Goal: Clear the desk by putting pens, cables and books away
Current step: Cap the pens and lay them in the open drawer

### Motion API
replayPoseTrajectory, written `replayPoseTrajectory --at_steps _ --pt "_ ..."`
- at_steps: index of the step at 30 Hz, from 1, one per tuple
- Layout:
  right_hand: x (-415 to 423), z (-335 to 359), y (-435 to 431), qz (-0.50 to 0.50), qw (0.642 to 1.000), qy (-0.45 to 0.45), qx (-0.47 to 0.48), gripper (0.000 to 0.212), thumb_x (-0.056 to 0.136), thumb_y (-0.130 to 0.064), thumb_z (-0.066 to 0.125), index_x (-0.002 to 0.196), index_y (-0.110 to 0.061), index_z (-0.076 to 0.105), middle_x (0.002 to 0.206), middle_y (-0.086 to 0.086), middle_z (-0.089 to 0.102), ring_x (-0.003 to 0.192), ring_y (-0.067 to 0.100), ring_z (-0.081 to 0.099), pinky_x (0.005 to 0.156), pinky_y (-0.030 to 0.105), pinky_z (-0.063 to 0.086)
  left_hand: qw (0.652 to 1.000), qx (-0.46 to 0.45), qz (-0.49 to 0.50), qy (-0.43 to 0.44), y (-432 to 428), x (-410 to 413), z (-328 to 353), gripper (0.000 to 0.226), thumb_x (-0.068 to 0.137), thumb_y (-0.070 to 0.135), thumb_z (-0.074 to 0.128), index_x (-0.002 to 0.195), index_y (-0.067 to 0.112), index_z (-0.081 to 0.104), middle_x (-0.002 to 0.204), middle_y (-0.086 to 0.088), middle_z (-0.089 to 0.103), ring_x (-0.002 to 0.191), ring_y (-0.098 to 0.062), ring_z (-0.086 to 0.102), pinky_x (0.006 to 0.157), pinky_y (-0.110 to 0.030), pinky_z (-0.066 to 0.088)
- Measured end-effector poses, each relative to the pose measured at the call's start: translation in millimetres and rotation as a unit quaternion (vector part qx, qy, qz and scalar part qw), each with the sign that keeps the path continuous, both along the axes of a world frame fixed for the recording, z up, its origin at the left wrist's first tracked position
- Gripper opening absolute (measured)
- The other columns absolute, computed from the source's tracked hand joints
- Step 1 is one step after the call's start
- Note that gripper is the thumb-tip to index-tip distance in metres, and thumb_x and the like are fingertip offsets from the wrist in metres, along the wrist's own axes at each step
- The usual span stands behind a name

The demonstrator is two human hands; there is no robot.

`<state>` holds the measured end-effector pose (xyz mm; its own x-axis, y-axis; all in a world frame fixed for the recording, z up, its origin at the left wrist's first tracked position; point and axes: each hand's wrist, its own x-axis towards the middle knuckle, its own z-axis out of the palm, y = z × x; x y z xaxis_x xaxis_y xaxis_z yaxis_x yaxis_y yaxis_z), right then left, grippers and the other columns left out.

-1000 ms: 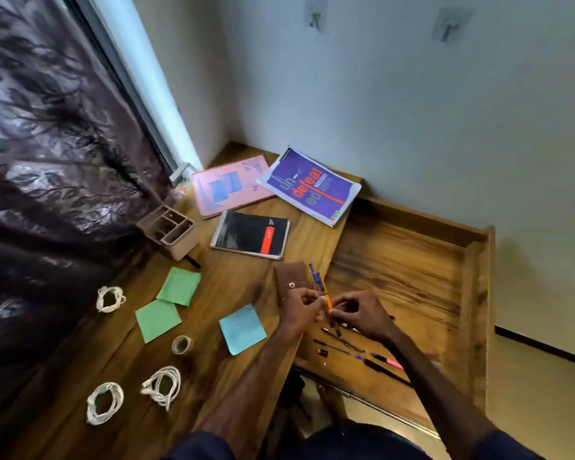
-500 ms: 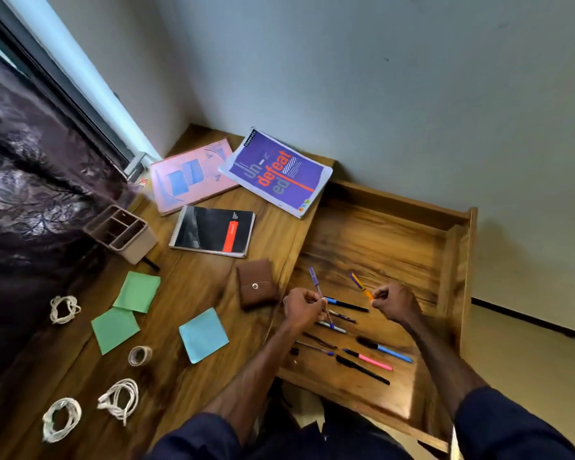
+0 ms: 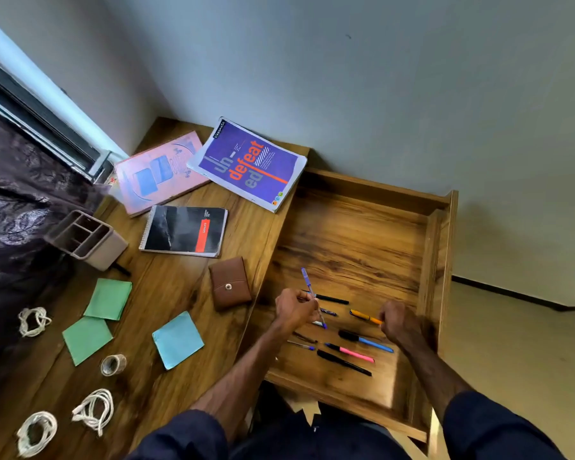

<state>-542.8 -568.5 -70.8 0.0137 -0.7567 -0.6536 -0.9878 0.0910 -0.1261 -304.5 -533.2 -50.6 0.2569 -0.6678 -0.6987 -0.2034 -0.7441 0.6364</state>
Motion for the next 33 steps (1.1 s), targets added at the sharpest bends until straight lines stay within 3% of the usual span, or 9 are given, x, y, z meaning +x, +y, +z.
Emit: replayPoseTrajectory --at_steps 8,11,14,17,20,23,26,29,33 --pt "-2.0 -5.1 1.4 -0.015 1.000 -0.022 -0.013 0.024 0.102 -0.014 0.049 0.093 -0.016 0.070 0.091 0.005 0.070 0.079 0.016 0.064 0.062 0.026 0.049 1.000 0.020 -0.022 -0.008 2.3 -17.0 -8.2 0.003 0.090 0.013 0.074 0.091 0.015 0.072 0.084 -0.006 0.076 0.072 -0.012 0.077 0.068 -0.029 0.065" --pt "5.4 -3.4 1.0 -0.023 0.998 -0.052 -0.032 0.018 0.101 -0.014 0.053 0.105 -0.014 0.071 0.105 0.008 0.070 0.095 0.020 0.068 0.080 0.032 0.057 0.999 0.028 -0.022 0.001 3.5 -19.9 -7.8 0.009 0.090 0.012 0.073 0.084 0.018 0.070 0.079 -0.003 0.075 0.070 -0.011 0.077 0.066 -0.026 0.064" --pt "25.9 4.7 -3.9 -0.048 0.980 -0.178 -0.075 0.020 0.093 -0.020 0.069 0.110 -0.012 0.075 0.109 0.003 0.074 0.101 0.019 0.069 0.089 0.034 0.056 0.999 0.035 0.019 0.029 2.5 -21.3 -8.5 0.010 0.088 0.007 0.076 0.082 0.012 0.071 0.081 -0.009 0.076 0.071 -0.016 0.078 0.069 -0.032 0.065" --pt "51.1 17.8 -7.9 -0.094 0.928 -0.360 -0.005 0.015 0.090 -0.019 0.074 0.102 -0.011 0.079 0.093 0.004 0.078 0.087 0.021 0.074 0.075 0.028 0.059 0.994 0.030 0.094 0.052 -2.6 -19.6 -6.7 0.006 0.085 0.003 0.078 0.085 0.002 0.072 0.088 -0.018 0.076 0.074 -0.024 0.078 0.073 -0.038 0.065" --pt "66.7 24.1 -14.8 -0.082 0.907 -0.413 0.024 0.013 0.087 -0.014 0.077 0.100 -0.012 0.079 0.088 0.004 0.079 0.084 0.022 0.076 0.074 0.034 0.061 0.988 0.015 0.144 0.048 -10.2 -11.6 -5.1 0.020 0.084 0.008 0.080 0.097 -0.005 0.072 0.096 -0.020 0.075 0.082 -0.029 0.077 0.077 -0.044 0.065" --pt "77.9 24.3 -24.7 -0.039 0.915 -0.402 0.016 0.018 0.080 -0.010 0.082 0.098 -0.010 0.079 0.088 0.002 0.079 0.084 0.018 0.076 0.084 0.039 0.062 0.987 0.016 0.153 0.051 -15.2 -3.4 -3.2 0.026 0.083 0.013 0.082 0.102 0.000 0.073 0.096 -0.017 0.076 0.082 -0.023 0.078 0.074 -0.038 0.065" --pt "88.4 18.5 -30.8 -0.006 0.931 -0.365 0.008 0.015 0.081 -0.007 0.080 0.096 -0.012 0.080 0.088 0.001 0.079 0.082 0.016 0.075 0.082 0.038 0.063 0.990 0.019 0.133 0.042 -15.9 1.1 -2.8 0.028 0.085 0.018 0.081 0.107 0.003 0.073 0.097 -0.015 0.076 0.081 -0.018 0.078 0.070 -0.030 0.065" --pt "94.6 8.7 -37.2 0.028 0.966 -0.256 -0.026 0.014 0.082 -0.013 0.079 0.095 -0.016 0.081 0.094 -0.001 0.078 0.086 0.013 0.072 0.083 0.036 0.061 0.997 0.026 0.073 0.004 -11.5 4.8 -5.0 0.027 0.089 0.025 0.077 0.109 0.008 0.072 0.100 -0.011 0.076 0.085 -0.017 0.077 0.071 -0.030 0.065" --pt "94.6 -4.9 -45.4 0.042 0.990 -0.128 -0.043 0.011 0.087 -0.012 0.072 0.095 -0.016 0.079 0.097 0.003 0.077 0.088 0.019 0.073 0.080 0.033 0.060 0.997 0.044 0.060 0.004 0.3 13.4 -10.7 0.021 0.089 0.014 0.074 0.108 0.005 0.073 0.100 -0.012 0.076 0.086 -0.020 0.077 0.076 -0.036 0.065"
